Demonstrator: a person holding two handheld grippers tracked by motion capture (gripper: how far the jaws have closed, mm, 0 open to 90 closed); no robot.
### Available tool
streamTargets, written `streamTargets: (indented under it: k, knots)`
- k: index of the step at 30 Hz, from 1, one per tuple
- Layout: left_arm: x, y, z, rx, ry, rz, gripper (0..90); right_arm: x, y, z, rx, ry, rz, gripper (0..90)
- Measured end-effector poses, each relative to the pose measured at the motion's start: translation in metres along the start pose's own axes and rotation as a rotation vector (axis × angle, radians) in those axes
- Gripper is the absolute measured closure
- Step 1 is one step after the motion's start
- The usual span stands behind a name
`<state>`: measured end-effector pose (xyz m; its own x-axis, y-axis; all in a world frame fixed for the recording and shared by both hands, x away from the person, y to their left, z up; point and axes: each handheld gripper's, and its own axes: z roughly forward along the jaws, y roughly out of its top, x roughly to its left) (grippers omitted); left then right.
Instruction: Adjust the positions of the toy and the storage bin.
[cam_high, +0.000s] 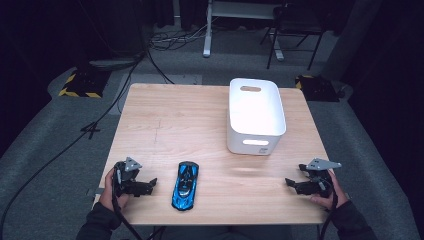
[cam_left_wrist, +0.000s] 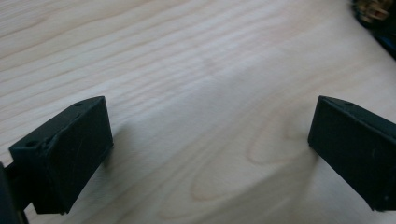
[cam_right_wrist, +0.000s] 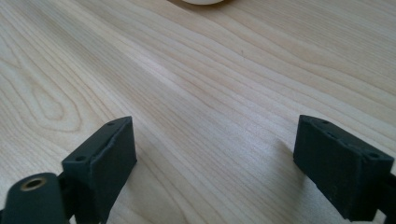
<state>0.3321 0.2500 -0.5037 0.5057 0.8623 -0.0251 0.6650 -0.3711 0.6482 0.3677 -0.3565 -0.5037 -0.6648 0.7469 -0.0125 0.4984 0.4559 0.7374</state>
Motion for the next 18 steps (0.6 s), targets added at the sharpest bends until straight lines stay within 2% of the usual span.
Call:
streamTargets:
  k: [1,2,5,7,9,10,12,15,18]
  knots:
    - [0.0,0.0,0.0,0.0,0.0,0.0,0.0,0.0,0.0,0.0,0.0,0.0,0.0,12.6]
    - [-0.005,-0.003,-0.001,-0.004,-0.05,0.049,0.0,-0.001,0.0,0.0,0.003,0.001,0.001,11.8]
    - [-0.009,-0.004,-0.002,-0.007,-0.058,0.068,0.0,0.0,0.0,0.001,0.003,-0.001,0.009,11.2]
    - [-0.012,-0.006,-0.005,-0.001,-0.089,0.118,0.1,-0.001,0.001,0.001,0.006,-0.001,0.007,10.2]
    - [-0.014,-0.009,-0.006,-0.003,-0.113,0.143,0.1,-0.001,0.002,0.002,0.01,-0.004,0.007,8.9]
    - [-0.015,-0.01,-0.007,0.005,-0.13,0.144,0.1,-0.001,0.002,0.003,0.009,-0.003,0.004,8.2]
    - [-0.016,-0.011,-0.008,0.004,-0.132,0.143,0.1,0.0,0.003,0.004,0.014,-0.004,0.007,7.7]
    - [-0.016,-0.013,-0.01,0.001,-0.154,0.183,0.1,0.001,0.006,0.007,0.012,-0.025,0.024,7.8]
    - [-0.018,-0.014,-0.01,0.002,-0.159,0.187,0.1,0.0,0.007,0.006,0.031,-0.02,0.024,9.5]
